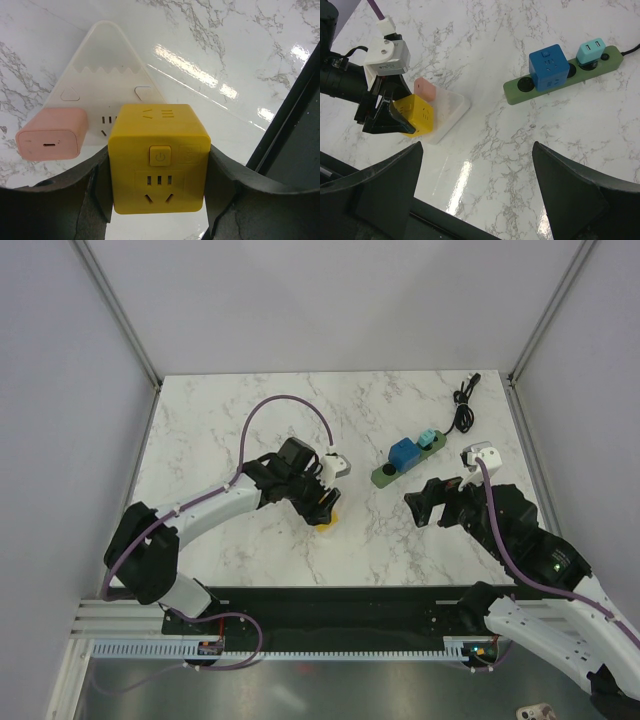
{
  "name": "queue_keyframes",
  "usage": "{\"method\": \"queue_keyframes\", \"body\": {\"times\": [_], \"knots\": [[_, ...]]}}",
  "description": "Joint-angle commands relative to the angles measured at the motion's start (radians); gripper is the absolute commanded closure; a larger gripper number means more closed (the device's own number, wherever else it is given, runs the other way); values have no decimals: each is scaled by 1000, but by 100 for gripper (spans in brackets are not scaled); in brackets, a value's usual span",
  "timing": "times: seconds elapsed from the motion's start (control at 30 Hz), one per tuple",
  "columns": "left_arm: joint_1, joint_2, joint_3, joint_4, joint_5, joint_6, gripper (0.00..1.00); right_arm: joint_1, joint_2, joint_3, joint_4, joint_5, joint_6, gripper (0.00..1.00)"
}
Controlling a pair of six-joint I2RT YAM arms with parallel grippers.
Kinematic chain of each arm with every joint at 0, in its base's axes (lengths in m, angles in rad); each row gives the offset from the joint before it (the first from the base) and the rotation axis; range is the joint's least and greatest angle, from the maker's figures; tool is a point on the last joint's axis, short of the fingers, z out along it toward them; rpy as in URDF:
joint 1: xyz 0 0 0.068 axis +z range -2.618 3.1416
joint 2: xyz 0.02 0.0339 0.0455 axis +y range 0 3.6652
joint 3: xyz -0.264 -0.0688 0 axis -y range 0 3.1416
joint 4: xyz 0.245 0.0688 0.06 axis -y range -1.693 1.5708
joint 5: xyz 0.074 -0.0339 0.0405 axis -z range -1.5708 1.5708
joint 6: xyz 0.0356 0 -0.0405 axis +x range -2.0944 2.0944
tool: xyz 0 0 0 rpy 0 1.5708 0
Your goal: Insert the plug
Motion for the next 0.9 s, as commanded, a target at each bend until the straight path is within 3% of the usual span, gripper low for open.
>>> {"method": "queue_keyframes", "body": {"times": [0.0,0.87], "knots": [[-3,-37,21,17,46,53,98,-1,6,-4,19,-1,13,2],[-4,37,-13,51,52,14,98,-2,1,-8,22,2,8,2]]}}
